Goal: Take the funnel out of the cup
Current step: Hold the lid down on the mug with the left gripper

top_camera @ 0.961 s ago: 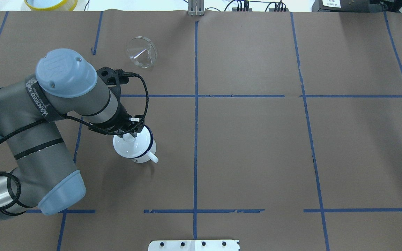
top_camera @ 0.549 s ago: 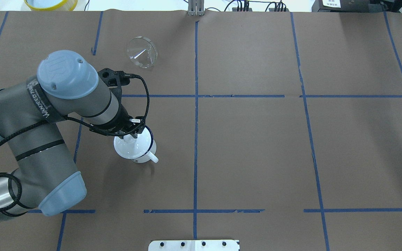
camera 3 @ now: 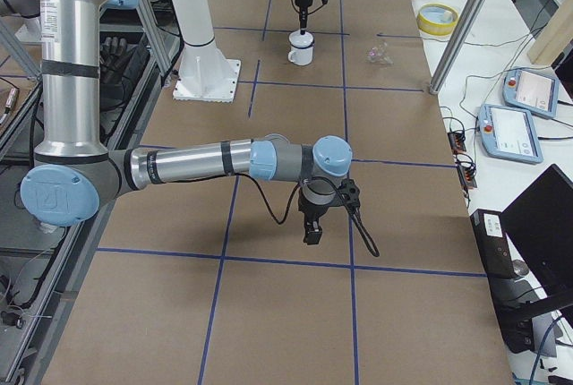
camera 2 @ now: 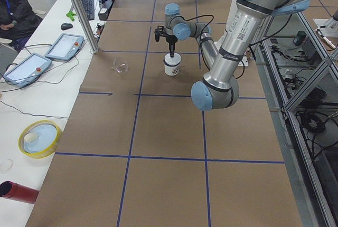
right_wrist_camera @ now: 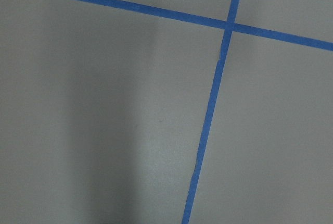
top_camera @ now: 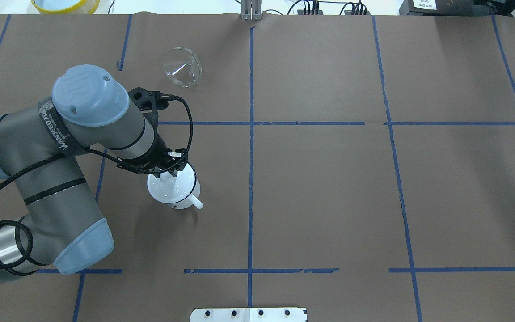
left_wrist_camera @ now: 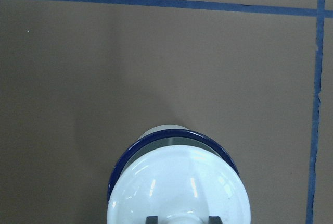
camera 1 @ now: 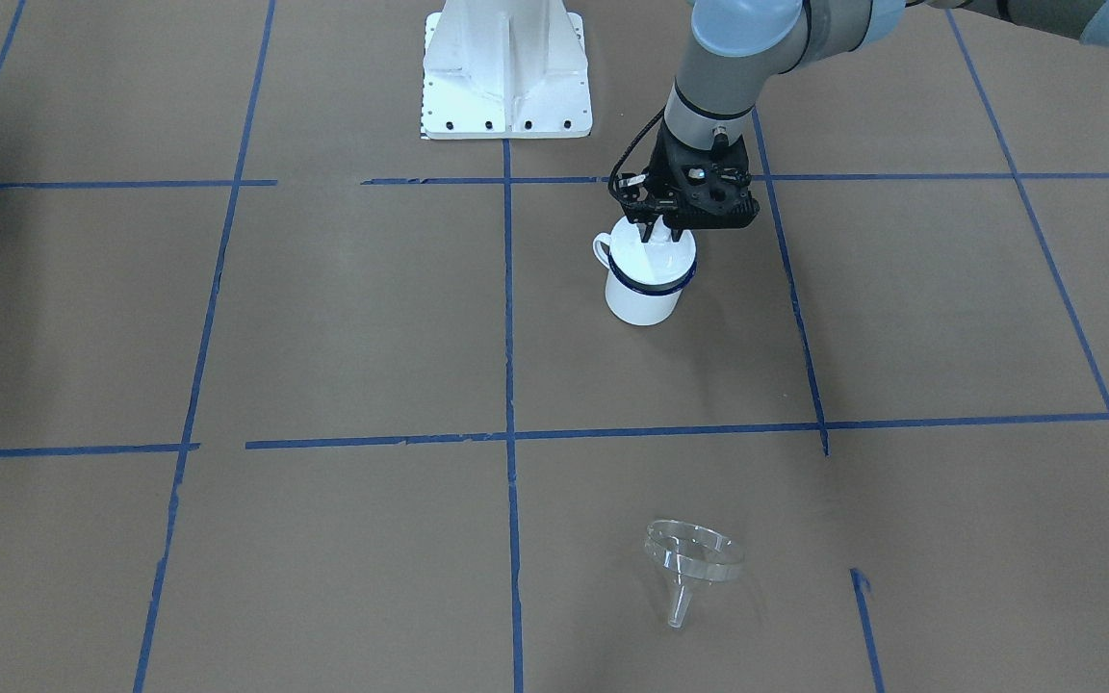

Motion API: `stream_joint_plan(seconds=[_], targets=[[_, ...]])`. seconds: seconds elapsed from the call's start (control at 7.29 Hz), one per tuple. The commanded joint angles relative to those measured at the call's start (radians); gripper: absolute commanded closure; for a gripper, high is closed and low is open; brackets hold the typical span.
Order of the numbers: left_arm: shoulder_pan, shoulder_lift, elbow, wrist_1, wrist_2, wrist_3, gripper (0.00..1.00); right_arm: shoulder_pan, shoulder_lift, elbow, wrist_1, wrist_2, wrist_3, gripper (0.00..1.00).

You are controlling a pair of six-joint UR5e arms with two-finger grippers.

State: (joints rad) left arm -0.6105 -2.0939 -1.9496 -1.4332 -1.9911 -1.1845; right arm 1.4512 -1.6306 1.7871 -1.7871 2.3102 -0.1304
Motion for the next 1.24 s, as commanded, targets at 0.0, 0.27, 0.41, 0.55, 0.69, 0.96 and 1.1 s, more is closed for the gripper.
stream_joint_plan(seconds=[0.0,0.27,0.41,0.55,0.69,0.96,1.1], targets=[[0.0,-0.003,0.015,-0.01,0.0,0.0,1.0,0.0,0.0,0.0,0.0,0.0,0.0,0.0],[0.0,-0.005,0.027,-0.022,0.0,0.0,1.0,0.0,0.0,0.0,0.0,0.0,0.0,0.0],[0.0,-0.003,0.029,-0.022,0.002,0.002,1.0,0.0,0.001,0.0,0.0,0.0,0.0,0.0],[0.0,-0.005,0.029,-0.022,0.0,0.002,1.0,0.0,0.0,0.0,0.0,0.0,0.0,0.0],[0.0,-0.003,0.029,-0.022,0.0,0.003,0.8,0.0,0.0,0.0,0.0,0.0,0.0,0.0],[0.0,-0.003,0.023,-0.024,0.006,0.006,0.0,0.0,0.0,0.0,0.0,0.0,0.0,0.0],[-0.002,0.0,0.015,-0.024,0.006,0.014,0.0,0.0,0.0,0.0,0.0,0.0,0.0,0.0]])
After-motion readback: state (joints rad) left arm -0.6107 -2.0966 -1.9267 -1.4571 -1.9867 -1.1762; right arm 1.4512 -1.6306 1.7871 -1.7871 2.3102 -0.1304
